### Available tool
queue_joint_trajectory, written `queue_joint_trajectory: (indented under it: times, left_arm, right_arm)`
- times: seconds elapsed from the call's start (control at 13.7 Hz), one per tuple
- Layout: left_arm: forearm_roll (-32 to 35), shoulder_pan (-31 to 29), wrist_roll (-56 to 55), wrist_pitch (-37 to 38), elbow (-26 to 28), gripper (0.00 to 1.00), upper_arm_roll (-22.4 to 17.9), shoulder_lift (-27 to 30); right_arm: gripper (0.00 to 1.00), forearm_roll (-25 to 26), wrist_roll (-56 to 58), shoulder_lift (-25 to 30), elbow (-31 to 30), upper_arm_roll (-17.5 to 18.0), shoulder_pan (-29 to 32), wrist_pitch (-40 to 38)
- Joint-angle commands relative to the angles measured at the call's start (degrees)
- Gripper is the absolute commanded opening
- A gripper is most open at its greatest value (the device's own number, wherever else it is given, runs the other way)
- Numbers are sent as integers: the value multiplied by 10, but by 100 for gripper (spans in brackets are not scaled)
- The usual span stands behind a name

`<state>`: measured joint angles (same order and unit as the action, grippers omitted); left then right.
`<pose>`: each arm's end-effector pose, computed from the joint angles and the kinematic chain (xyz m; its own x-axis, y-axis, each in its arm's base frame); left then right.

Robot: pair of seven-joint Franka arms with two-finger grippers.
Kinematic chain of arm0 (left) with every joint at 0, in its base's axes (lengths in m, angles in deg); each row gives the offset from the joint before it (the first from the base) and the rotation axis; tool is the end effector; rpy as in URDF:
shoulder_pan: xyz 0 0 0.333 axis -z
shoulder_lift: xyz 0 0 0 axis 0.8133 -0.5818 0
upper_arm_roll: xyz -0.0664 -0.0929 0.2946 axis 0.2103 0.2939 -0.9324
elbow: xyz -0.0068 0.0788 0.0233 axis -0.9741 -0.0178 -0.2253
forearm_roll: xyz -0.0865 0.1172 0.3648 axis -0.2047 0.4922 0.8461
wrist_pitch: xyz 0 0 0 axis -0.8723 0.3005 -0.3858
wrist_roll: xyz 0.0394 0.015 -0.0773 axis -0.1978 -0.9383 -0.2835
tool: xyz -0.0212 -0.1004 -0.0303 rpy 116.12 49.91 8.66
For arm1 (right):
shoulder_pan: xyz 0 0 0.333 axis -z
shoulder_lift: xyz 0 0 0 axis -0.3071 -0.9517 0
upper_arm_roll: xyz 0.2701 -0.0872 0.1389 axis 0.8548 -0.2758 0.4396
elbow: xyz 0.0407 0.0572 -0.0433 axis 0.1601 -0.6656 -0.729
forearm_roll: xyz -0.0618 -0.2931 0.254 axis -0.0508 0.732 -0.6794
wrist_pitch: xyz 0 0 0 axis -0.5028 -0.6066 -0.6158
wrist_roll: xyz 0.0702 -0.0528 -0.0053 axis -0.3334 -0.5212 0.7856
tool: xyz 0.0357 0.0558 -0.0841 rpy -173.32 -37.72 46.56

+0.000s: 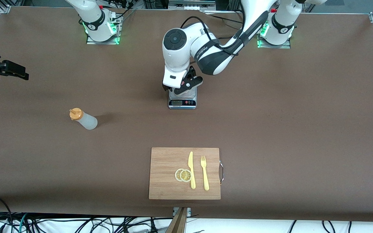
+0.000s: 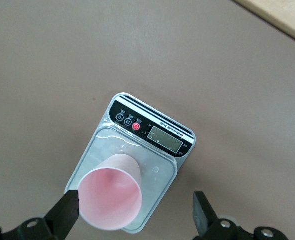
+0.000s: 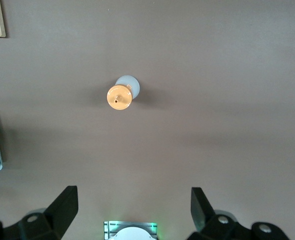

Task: Add sauce to pink cup with both arms
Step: 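Open the left gripper and withdraw it from the cup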

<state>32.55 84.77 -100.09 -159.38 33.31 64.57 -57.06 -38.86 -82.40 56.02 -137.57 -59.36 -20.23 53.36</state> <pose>0.4565 -0.5464 0.3657 0.8592 0.5052 -0.0807 0.5054 -0.8627 -0.0198 0.5762 -0.0253 0.6084 0.9871 0.0297 -0.1573 0.0316 -0.9995 0.0100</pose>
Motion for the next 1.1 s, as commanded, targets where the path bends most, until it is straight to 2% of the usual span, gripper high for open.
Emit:
queue_joint_trajectory:
  times: [0.0,0.22,0.51,1.02]
  left_arm:
    - [16,-20,60,90,-74,100,-2,19]
    - [11,-111,158,144,-98,100,0,54]
    - [9,-264,318,151,-98,100,0,74]
    - [8,-422,523,148,-119,100,-2,72]
  right_arm:
    - [100,4,-3,1,2,2,1,0]
    - [100,4,-1,1,2,2,2,1]
    - [100,7,-7,1,2,2,0,2]
    - [100,6,-3,-5,0,6,-10,3]
